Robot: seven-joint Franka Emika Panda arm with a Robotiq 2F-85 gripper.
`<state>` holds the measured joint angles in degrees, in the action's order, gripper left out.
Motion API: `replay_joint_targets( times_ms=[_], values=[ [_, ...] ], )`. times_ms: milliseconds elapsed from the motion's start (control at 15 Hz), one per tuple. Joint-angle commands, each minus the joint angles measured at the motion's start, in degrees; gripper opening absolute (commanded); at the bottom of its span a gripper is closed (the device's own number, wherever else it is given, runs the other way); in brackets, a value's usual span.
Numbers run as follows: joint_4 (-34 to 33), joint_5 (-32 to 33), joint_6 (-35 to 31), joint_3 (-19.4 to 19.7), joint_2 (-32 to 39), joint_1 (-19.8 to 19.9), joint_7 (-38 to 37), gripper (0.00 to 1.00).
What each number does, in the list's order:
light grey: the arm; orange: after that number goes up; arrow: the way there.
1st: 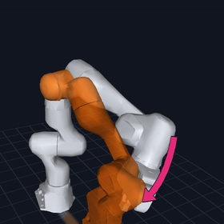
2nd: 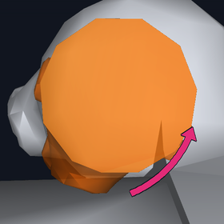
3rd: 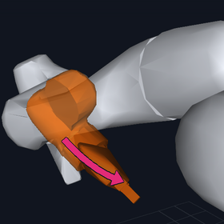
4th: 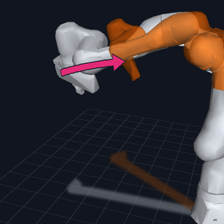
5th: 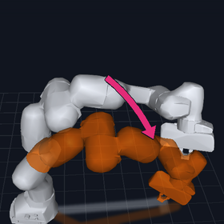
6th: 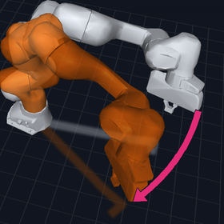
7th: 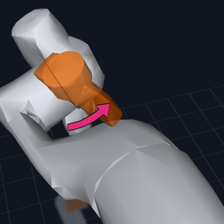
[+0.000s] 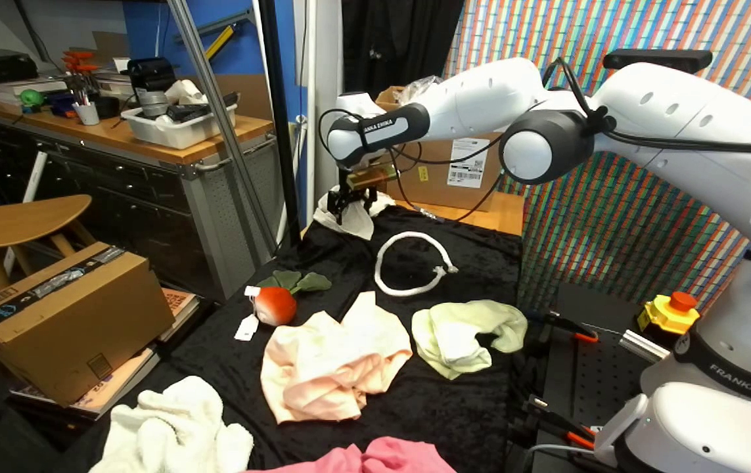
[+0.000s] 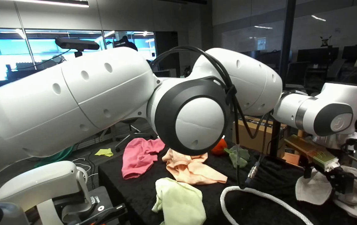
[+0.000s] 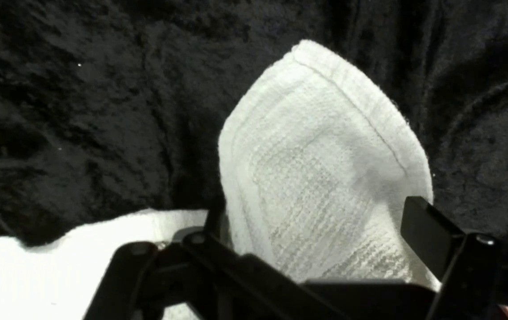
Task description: Pile up the things on the table
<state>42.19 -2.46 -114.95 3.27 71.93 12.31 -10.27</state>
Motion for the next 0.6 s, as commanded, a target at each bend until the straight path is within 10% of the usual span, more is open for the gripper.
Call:
replay_joint_targets(
  times_ms=[0,200,533],
  values=[
    [-7.1,-0.7,0.1,0.3,4.2,0.3,-0.6,1.0],
    [-7.1,-0.1,-0.6,0.3,4.4,0.2,-1.8,1.0],
    [-7.8,0.1,0.3,0.7,4.7,0.3,-3.3,0.51]
  ],
)
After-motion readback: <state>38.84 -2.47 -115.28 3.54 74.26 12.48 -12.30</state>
